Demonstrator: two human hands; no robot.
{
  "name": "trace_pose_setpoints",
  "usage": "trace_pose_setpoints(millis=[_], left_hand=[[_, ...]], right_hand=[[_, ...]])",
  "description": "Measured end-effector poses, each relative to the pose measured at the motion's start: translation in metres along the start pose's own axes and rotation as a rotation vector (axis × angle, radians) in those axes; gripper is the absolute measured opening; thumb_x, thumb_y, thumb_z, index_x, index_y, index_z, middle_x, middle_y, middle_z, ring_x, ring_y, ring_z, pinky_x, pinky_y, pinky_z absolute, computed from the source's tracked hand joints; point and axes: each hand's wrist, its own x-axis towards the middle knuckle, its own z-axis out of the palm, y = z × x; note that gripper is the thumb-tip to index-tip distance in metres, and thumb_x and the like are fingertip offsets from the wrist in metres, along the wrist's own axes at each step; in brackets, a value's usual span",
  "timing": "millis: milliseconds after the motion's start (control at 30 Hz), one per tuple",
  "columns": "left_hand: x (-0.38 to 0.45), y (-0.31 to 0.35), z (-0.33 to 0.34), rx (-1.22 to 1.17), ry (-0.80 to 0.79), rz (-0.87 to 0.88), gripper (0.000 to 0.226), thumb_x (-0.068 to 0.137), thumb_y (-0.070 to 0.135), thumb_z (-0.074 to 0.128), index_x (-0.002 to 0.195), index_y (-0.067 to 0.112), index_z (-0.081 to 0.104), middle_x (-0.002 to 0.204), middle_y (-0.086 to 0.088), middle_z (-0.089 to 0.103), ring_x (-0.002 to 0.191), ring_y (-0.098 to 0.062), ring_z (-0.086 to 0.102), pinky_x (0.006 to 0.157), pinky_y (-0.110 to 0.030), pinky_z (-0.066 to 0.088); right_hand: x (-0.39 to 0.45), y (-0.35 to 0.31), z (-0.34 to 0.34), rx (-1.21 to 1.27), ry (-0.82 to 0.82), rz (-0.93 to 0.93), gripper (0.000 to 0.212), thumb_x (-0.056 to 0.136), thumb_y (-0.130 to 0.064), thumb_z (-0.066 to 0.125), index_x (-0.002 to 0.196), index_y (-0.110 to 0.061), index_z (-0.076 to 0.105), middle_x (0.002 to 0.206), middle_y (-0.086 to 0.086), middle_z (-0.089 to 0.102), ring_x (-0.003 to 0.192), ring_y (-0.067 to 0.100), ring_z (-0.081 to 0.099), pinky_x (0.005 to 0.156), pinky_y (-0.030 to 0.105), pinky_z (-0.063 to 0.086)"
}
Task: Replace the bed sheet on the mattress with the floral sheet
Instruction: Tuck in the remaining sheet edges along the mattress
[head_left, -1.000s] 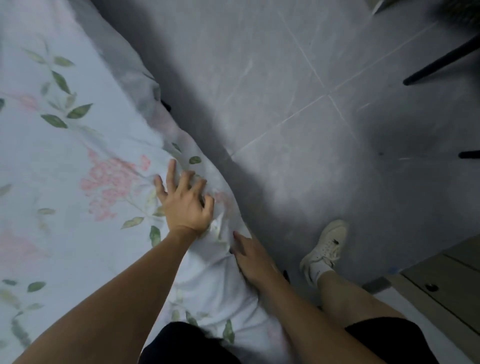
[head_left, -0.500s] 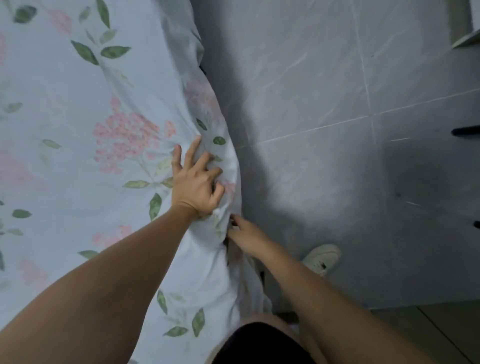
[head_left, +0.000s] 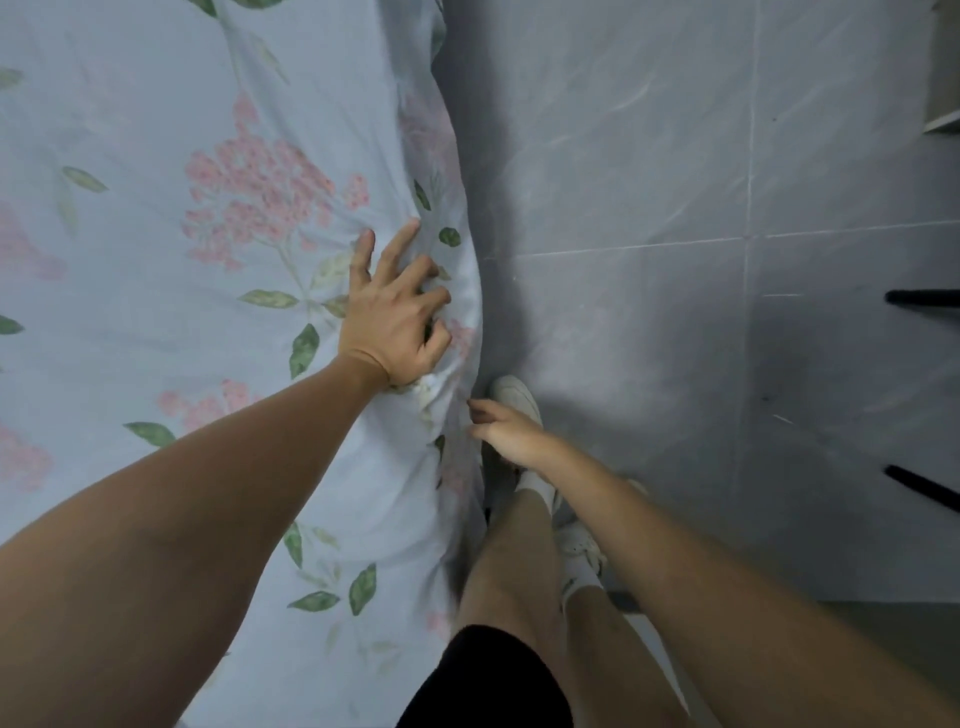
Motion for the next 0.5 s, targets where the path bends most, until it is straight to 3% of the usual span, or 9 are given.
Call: trace_pose_setpoints(millis=[100,233,367,433,500], left_hand=[[-0.003,-0.002,-0.001,-0.032,0.0,0.0,0.032,0.084,0.04,0.055,0.096,0.022,0.078,0.117,-0.001,0.063,0.155,-0.033,0.026,0.119,-0.066,0.015],[-0.005,0.002,-0.014,-0.051,-0.003,-0.008,0.032,0.087,0.037,0.054,0.098,0.018,0.077,0.121,-0.001,0.066,0.155,-0.029,0.027,0.12,-0.066,0.015],[-0.009,0.011,-0.022,-0.016,-0.002,0.064,0.029,0.092,0.03,0.051,0.103,0.012,0.071,0.137,-0.007,0.062,0.154,-0.027,0.031,0.124,-0.062,0.014],[-0.022,0.033,-0.026,-0.032,-0.026,0.175,0.024,0.093,0.024,0.051,0.105,0.01,0.067,0.133,-0.011,0.061,0.143,-0.032,0.045,0.123,-0.055,0.022],[-0.049,0.063,-0.028,-0.096,-0.122,0.317,0.023,0.088,0.023,0.053,0.1,0.009,0.066,0.116,-0.012,0.062,0.116,-0.035,0.056,0.108,-0.047,0.037]], right_hand=[[-0.002,-0.007,0.006,0.05,0.045,0.0,0.06,0.099,-0.028,0.057,0.157,-0.029,0.04,0.151,-0.002,0.053,0.133,0.023,0.054,0.112,0.038,0.045],[0.004,-0.011,0.024,0.105,0.045,0.043,0.061,0.098,-0.03,0.055,0.157,-0.029,0.039,0.156,0.002,0.048,0.139,0.027,0.049,0.114,0.042,0.043],[0.015,0.008,0.041,0.18,0.087,0.034,0.049,0.103,-0.022,0.052,0.152,-0.03,0.047,0.147,-0.001,0.056,0.134,0.024,0.052,0.101,0.035,0.047],[0.021,0.032,0.047,0.269,0.165,-0.001,0.042,0.102,-0.016,0.055,0.144,-0.021,0.056,0.139,0.004,0.063,0.127,0.027,0.058,0.091,0.031,0.049],[0.021,0.057,0.049,0.311,0.284,-0.028,0.036,0.095,-0.013,0.06,0.13,-0.015,0.065,0.127,0.01,0.069,0.119,0.031,0.063,0.093,0.038,0.053]])
